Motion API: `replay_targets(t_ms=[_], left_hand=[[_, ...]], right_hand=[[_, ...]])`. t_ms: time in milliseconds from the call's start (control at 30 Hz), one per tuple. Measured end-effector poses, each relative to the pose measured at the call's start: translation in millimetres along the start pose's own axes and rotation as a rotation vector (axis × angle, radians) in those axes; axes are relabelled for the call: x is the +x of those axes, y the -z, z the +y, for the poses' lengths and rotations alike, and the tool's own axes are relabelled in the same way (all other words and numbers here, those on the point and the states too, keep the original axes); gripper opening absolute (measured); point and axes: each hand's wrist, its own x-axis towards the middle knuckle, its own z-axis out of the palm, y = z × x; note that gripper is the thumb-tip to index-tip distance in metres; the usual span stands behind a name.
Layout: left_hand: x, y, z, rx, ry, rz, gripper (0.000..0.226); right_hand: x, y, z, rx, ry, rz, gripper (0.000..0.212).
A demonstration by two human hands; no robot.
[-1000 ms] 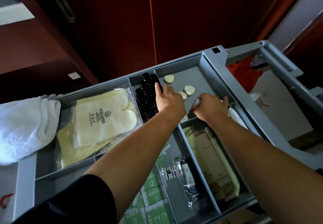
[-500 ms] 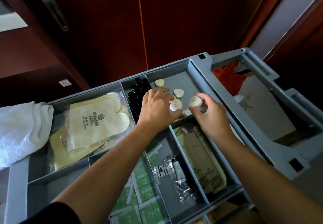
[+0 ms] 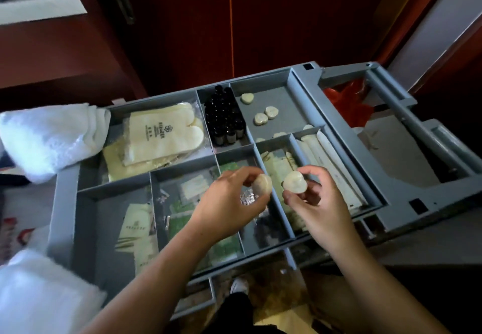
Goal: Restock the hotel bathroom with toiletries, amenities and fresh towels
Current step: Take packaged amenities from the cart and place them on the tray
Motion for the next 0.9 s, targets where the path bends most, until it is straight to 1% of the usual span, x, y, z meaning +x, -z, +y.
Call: replay_targets(t_ms=[133,267,333,467,567,667,800,900], left_hand=[[-53.4,-11.3,16.1,-0.039,0.033,-0.046,0.038],[-108.3,-25.8,41.5,-0.059,0.032,0.009,0.041],[-136.6,-33.8,53.7,-0.065,0.05,0.029,0.043],[-190.8,-52.5,71.3,-0.127,0.084,0.036,0.043],[-229.2,-69.7,80.4,-0.145,0.106,0.035,0.045],[-265.9,-85.9,91.5,-0.165,0.11,0.045,0.044],[-312.3,-103.7,105.1,-0.155,0.12,0.058,0.046],[-344.8,-110.7,113.6,-0.151,0.138,0.078,0.046]], right_hand=[[-46.4,10.2,6.5,0.014,-0.002,-0.072,0.049],[-91.5,21.6,16.8,0.037,0.011,-0.162,0.046],[-114.6,26.0,27.8,0.048,0.017,-0.172,0.044],[-162.4,38.3,41.4,0.045,0.021,-0.219,0.033],[-197.8,47.7,49.2,0.04,-0.004,-0.282,0.037],[-230.0,56.0,60.3,0.028,-0.037,-0.365,0.033],[-271.2,64.6,69.3,0.022,-0.075,-0.457,0.045],[-298.0,68.8,70.6,0.11,-0.086,-0.512,0.052]])
